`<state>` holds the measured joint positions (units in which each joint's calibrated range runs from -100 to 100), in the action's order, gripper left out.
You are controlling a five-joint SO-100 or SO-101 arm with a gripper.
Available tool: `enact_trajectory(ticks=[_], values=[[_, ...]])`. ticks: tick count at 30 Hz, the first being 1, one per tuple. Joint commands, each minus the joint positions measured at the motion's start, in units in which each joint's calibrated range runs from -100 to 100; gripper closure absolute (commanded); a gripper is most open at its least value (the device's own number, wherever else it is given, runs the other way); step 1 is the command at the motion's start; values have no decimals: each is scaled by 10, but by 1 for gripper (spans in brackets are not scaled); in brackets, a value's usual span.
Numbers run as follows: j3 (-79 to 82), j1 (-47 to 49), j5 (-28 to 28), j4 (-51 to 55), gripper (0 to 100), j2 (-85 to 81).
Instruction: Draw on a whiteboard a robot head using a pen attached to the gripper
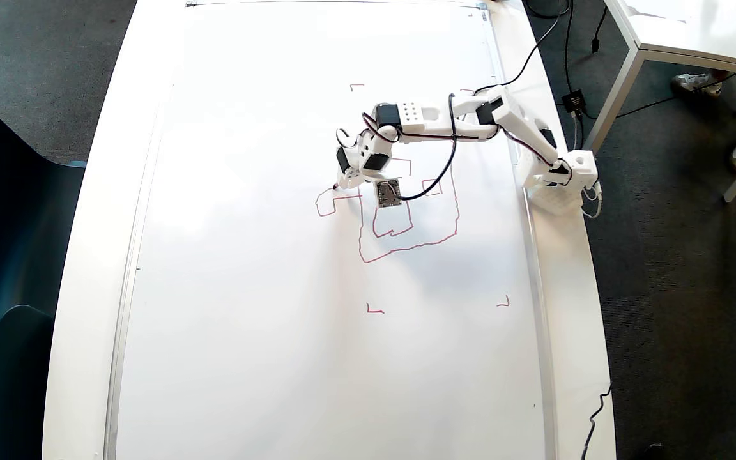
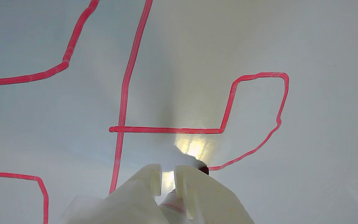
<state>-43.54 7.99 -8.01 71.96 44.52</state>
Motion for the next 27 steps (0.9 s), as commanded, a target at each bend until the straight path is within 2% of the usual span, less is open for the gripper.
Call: enact_trajectory(ticks=[1, 8, 15, 23, 27], values=[[-6, 19, 2, 9, 99, -28], [-7, 49, 2, 3, 99, -27], [-66, 27, 2, 12, 99, -53], [-59, -13, 2, 2, 99, -217], [55, -15, -1, 2, 99, -353]])
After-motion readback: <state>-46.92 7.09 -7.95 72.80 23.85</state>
